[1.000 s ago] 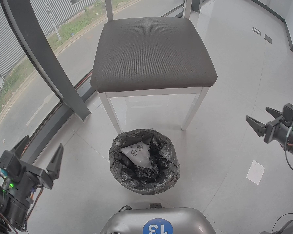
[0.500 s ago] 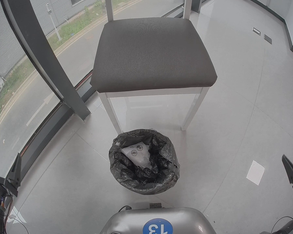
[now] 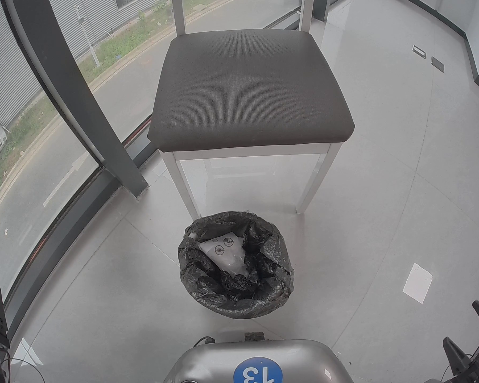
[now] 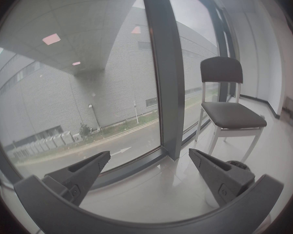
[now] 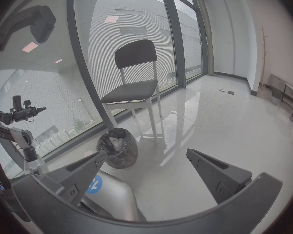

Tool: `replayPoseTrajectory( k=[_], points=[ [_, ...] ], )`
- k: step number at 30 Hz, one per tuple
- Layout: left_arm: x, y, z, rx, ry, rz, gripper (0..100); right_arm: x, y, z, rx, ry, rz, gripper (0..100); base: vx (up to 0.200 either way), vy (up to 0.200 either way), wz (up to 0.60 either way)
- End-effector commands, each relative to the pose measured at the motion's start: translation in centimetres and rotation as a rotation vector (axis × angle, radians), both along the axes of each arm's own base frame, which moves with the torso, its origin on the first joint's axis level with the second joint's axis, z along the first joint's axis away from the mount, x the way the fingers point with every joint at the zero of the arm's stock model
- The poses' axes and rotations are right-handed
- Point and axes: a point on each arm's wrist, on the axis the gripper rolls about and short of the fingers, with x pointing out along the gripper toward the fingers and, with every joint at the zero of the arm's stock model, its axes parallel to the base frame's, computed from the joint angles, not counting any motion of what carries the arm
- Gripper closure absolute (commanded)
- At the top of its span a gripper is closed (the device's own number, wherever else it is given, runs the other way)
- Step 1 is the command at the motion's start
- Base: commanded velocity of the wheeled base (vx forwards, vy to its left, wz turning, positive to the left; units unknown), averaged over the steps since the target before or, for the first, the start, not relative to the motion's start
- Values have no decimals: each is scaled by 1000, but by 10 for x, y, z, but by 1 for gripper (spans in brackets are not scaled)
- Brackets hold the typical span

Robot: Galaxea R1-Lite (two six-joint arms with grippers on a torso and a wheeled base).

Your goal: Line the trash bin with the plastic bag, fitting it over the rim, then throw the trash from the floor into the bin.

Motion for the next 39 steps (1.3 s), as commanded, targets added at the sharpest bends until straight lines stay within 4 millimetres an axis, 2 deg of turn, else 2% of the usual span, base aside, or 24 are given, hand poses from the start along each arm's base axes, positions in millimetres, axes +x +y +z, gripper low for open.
replayPoseTrajectory(
  k=[1, 4, 12, 14, 19, 21, 23, 24, 26, 28, 30, 31, 33, 39],
  points=[
    [-10, 2, -14, -94, -46, 24, 0, -9, 0, -7, 34, -78, 52, 0, 0, 0, 0],
    [-10, 2, -15, -104, -39, 40, 0, -9, 0, -7, 18, -80, 53, 0, 0, 0, 0],
    [-14, -1, -18, -90, -40, 227, 0, -8, 0, -7, -50, -107, 31, 0, 0, 0, 0],
    [-22, -2, -25, -65, -58, 290, 0, -8, 0, -7, -50, -107, 23, 0, 0, 0, 0],
    [-21, -1, -31, -134, -29, 315, 0, -8, 0, -7, -40, -104, 25, 0, 0, 0, 0],
    [-20, -2, -35, -125, 11, 265, 0, -8, 0, -7, -34, -101, 20, 0, 0, 0, 0],
    [-19, -4, -35, -97, 24, 131, 0, -8, 0, -7, -34, -101, 20, 0, 0, 0, 0],
    [-19, -4, -35, -97, 24, 131, 0, -8, 0, -7, -34, -101, 20, 0, 0, 0, 0],
    [-17, -7, -36, -55, 66, 7, 0, -8, 0, -7, -73, -116, 21, 0, 0, 0, 0],
    [-17, -7, -36, -49, 73, -11, 0, -8, 0, -7, -95, -122, 19, 0, 0, 0, 0],
    [-17, -10, -36, -13, 103, -152, 0, -8, 0, -7, -162, -145, 18, 0, 0, 0, 0],
    [-17, -11, -37, -9, 105, -158, 0, -8, 0, -7, -162, -145, 18, 0, 0, 0, 0],
    [-18, -13, -36, 125, 142, -251, 0, -9, 0, -7, -162, -145, 18, 0, 0, 0, 0],
    [-18, -13, -36, 86, 136, -284, 0, -8, -1, -7, -153, -140, -2, 0, 0, 0, 0]
  ],
)
